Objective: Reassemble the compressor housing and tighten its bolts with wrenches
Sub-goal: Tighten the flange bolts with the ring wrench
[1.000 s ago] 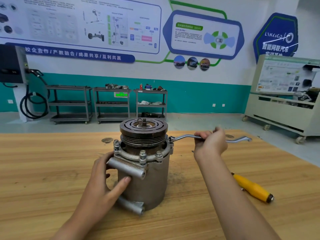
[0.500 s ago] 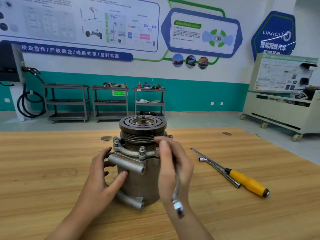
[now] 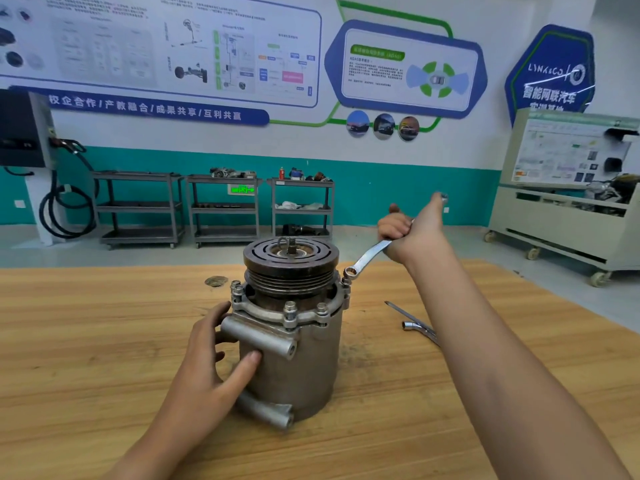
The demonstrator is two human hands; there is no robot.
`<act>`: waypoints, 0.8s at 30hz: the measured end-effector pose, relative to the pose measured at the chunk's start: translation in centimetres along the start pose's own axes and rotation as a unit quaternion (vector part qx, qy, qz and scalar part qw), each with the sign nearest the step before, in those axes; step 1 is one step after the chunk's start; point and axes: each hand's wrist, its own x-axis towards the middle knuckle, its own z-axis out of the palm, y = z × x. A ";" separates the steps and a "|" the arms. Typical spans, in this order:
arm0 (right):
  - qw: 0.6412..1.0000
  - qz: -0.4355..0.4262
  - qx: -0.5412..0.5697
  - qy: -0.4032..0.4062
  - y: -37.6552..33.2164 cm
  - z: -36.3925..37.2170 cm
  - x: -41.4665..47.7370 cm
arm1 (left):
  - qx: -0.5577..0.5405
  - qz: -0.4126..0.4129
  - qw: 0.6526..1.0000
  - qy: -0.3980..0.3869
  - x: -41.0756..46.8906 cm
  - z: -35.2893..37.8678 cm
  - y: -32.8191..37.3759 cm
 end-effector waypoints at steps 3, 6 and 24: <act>0.998 0.032 0.044 0.017 0.8 -0.9 1.9 | 0.000 -0.011 1.000 -0.006 0.0 -0.1 0.0; 0.998 0.039 0.040 0.039 0.9 -1.4 2.9 | 0.003 -0.007 1.000 -0.012 0.0 -0.1 0.1; 0.980 -0.145 0.090 0.106 2.4 -5.1 -0.6 | 0.007 -0.028 1.000 -0.013 0.1 0.1 0.1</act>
